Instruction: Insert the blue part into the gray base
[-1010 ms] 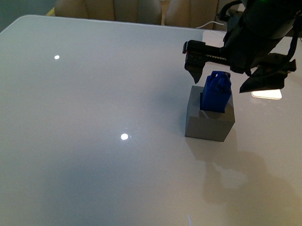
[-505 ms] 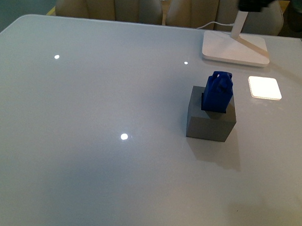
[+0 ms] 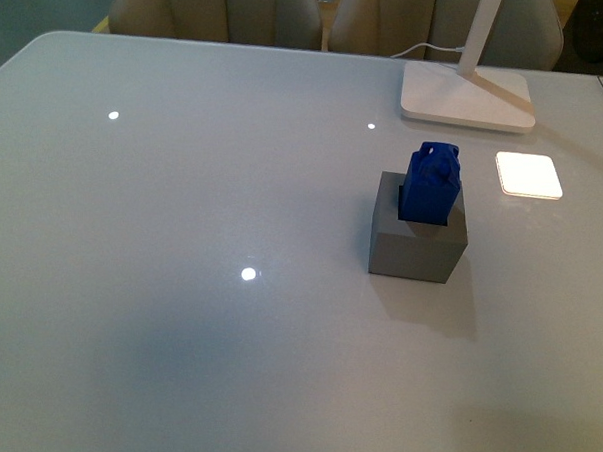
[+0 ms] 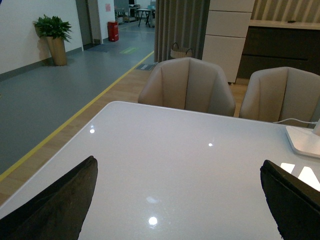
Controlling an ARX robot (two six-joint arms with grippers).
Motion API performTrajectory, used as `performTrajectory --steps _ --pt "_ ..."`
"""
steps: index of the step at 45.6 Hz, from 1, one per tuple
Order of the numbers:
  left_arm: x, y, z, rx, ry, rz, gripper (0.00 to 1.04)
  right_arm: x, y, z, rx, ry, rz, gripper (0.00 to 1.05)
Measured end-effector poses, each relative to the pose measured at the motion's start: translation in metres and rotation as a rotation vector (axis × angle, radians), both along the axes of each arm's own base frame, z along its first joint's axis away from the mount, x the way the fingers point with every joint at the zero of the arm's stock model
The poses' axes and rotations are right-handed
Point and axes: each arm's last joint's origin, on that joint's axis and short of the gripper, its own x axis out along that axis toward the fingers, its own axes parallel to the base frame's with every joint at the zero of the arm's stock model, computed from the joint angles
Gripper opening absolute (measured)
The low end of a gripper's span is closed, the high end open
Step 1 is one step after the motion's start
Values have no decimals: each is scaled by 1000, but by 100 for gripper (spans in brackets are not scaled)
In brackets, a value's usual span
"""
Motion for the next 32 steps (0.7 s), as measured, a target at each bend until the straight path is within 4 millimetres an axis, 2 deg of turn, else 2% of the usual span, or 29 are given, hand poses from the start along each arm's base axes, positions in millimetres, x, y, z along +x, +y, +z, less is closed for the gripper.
performTrajectory --steps 4,10,15,32 --pt "0 0 0 0 0 0 97 -13 -5 -9 -1 13 1 2" --pt "0 0 0 0 0 0 97 -30 -14 -7 0 6 21 2" --pt "0 0 0 0 0 0 97 -38 -21 -8 1 10 -6 2" --pt "0 0 0 0 0 0 97 -59 -21 -1 1 -12 -1 2"
